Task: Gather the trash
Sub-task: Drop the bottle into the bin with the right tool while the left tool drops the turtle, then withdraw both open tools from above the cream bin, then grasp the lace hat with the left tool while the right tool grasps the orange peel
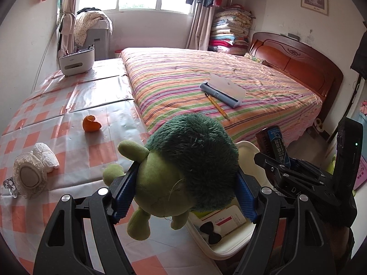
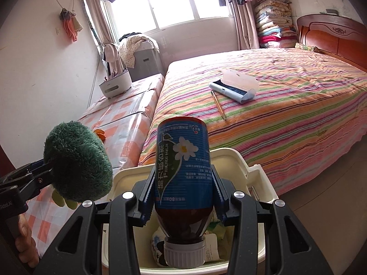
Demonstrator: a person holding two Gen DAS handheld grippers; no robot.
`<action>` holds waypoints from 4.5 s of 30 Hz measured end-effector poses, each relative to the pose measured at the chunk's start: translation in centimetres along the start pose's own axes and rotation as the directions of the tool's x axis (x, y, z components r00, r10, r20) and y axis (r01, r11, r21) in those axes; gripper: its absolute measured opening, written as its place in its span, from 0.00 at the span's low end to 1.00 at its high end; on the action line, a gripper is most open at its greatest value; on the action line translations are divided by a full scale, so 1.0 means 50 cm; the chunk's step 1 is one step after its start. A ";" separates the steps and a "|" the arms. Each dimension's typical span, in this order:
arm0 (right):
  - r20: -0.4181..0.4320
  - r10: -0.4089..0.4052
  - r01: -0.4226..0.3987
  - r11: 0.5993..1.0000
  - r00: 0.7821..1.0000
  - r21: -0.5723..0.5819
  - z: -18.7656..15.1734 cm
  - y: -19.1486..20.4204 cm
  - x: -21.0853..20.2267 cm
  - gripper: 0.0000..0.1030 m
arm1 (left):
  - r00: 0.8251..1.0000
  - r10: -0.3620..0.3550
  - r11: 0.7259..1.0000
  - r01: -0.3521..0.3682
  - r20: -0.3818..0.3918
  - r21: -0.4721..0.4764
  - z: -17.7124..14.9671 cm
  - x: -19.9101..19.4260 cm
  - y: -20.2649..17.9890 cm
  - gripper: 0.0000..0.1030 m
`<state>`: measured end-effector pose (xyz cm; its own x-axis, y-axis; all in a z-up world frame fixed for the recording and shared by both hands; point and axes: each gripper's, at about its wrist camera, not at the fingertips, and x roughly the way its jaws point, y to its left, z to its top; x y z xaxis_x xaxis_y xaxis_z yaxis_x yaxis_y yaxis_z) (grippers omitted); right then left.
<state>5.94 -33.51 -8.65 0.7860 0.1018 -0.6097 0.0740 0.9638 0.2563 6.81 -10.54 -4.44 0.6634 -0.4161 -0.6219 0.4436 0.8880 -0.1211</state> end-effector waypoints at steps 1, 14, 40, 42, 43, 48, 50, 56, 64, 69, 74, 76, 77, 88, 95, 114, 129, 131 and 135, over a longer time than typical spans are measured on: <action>-0.004 -0.003 0.003 1.000 1.000 0.002 0.001 -0.001 0.004 0.40 | 1.000 0.000 1.000 0.000 -0.003 0.001 0.000 0.002 -0.004 0.72; 0.038 0.003 -0.005 0.998 0.999 0.058 0.006 -0.017 -0.008 0.48 | 0.999 -0.019 0.999 0.019 -0.028 0.028 0.001 0.028 -0.037 0.72; 0.227 -0.087 0.029 0.968 0.970 0.248 0.016 -0.091 -0.087 0.49 | 0.993 -0.090 0.992 0.096 -0.077 0.087 0.006 0.063 -0.110 0.79; 0.230 -0.091 0.031 0.967 0.969 0.251 0.015 -0.092 -0.088 0.49 | 0.994 -0.085 0.991 0.092 -0.076 0.096 0.007 0.063 -0.116 0.82; 0.230 -0.090 0.030 0.967 0.969 0.253 0.016 -0.093 -0.087 0.49 | 0.994 -0.080 0.991 0.087 -0.073 0.101 0.007 0.063 -0.118 0.83; 0.231 -0.091 0.030 0.966 0.969 0.255 0.015 -0.092 -0.088 0.49 | 0.998 -0.045 0.994 0.050 -0.049 0.093 0.008 0.059 -0.112 0.85; 0.232 -0.091 0.030 0.967 0.968 0.254 0.015 -0.092 -0.088 0.49 | 0.999 -0.022 0.997 0.024 -0.023 0.080 0.012 0.049 -0.103 0.86; 0.225 -0.086 0.029 0.969 0.971 0.245 0.014 -0.084 -0.085 0.49 | 1.000 -0.014 0.999 0.014 -0.007 0.038 0.025 0.034 -0.080 0.86; 0.212 -0.084 0.034 0.973 0.974 0.230 0.011 -0.073 -0.076 0.49 | 1.000 -0.010 1.000 0.010 -0.012 -0.002 0.025 0.026 -0.049 0.86; 0.201 -0.076 0.032 0.976 0.977 0.213 0.012 -0.060 -0.067 0.49 | 1.000 -0.006 0.999 0.005 -0.021 -0.042 0.024 0.026 -0.023 0.86; 0.193 -0.069 0.028 0.978 0.979 0.207 0.013 -0.052 -0.060 0.49 | 1.000 -0.002 0.998 0.001 -0.022 -0.070 0.024 0.023 -0.003 0.86; 0.189 -0.066 0.026 0.978 0.980 0.206 0.014 -0.048 -0.056 0.49 | 1.000 0.002 0.997 -0.004 -0.023 -0.073 0.024 0.021 0.002 0.86; 0.188 -0.064 0.024 0.978 0.980 0.206 0.014 -0.046 -0.055 0.49 | 1.000 0.005 0.997 -0.007 -0.024 -0.074 0.024 0.020 0.004 0.86; 0.172 -0.012 -0.018 0.985 0.985 0.169 0.020 0.009 -0.032 0.57 | 0.999 0.038 0.994 -0.042 -0.038 -0.101 0.016 0.013 0.052 0.86; 0.155 0.030 -0.052 0.989 0.987 0.137 0.022 0.058 -0.011 0.59 | 0.996 0.077 0.986 -0.083 -0.050 -0.142 0.008 0.002 0.109 0.86; 0.071 0.155 -0.159 0.985 0.985 0.061 0.011 0.202 0.069 0.59 | 0.950 0.290 0.911 -0.310 -0.112 -0.271 -0.029 -0.050 0.378 0.86; 0.004 0.181 -0.181 0.983 0.984 0.032 0.001 0.259 0.119 0.59 | 0.940 0.277 0.933 -0.312 -0.198 -0.180 -0.033 -0.013 0.510 0.86; -0.004 0.183 -0.182 0.983 0.983 0.036 0.001 0.263 0.126 0.59 | 0.936 0.283 0.930 -0.321 -0.212 -0.179 -0.035 -0.002 0.516 0.84; -0.020 0.197 -0.196 0.980 0.980 0.034 0.011 0.283 0.148 0.59 | 0.938 0.247 0.938 -0.295 -0.244 -0.182 -0.038 0.019 0.523 0.66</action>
<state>13.12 -19.26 -9.12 0.7727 0.2944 -0.5624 -0.0610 0.9163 0.3959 17.92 12.66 -9.66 0.5845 -0.1228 -0.8021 0.1106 0.9913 -0.0712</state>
